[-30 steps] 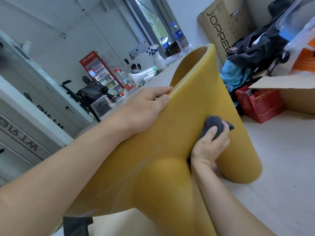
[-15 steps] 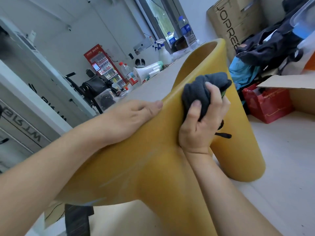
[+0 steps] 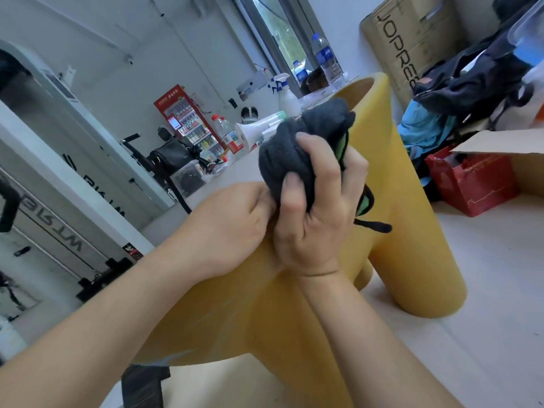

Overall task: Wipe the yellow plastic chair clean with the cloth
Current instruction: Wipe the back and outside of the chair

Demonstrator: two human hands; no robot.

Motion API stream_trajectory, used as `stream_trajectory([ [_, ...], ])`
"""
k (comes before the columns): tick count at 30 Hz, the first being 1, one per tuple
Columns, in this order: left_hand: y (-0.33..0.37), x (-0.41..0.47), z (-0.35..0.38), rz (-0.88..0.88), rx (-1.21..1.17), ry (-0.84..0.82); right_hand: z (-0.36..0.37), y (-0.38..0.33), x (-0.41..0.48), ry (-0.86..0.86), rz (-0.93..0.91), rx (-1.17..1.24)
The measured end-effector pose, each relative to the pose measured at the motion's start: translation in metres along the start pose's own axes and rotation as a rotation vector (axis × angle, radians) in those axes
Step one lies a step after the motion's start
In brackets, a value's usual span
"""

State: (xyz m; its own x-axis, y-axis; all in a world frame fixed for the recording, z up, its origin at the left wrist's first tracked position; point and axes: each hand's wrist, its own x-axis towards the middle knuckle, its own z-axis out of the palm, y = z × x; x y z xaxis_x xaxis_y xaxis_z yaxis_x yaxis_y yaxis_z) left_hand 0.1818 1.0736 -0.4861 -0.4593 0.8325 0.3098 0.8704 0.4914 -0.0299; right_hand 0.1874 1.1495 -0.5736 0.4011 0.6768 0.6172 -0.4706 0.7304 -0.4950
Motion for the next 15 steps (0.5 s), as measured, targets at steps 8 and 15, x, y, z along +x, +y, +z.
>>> stream_trajectory([
  [8,0.029,0.014,0.0,-0.024,-0.028,-0.088,-0.028,0.089,0.029,0.077,0.687,-0.032],
  [15,0.026,0.03,-0.004,0.009,-0.355,-0.14,-0.013,-0.018,0.02,0.065,0.219,-0.016],
])
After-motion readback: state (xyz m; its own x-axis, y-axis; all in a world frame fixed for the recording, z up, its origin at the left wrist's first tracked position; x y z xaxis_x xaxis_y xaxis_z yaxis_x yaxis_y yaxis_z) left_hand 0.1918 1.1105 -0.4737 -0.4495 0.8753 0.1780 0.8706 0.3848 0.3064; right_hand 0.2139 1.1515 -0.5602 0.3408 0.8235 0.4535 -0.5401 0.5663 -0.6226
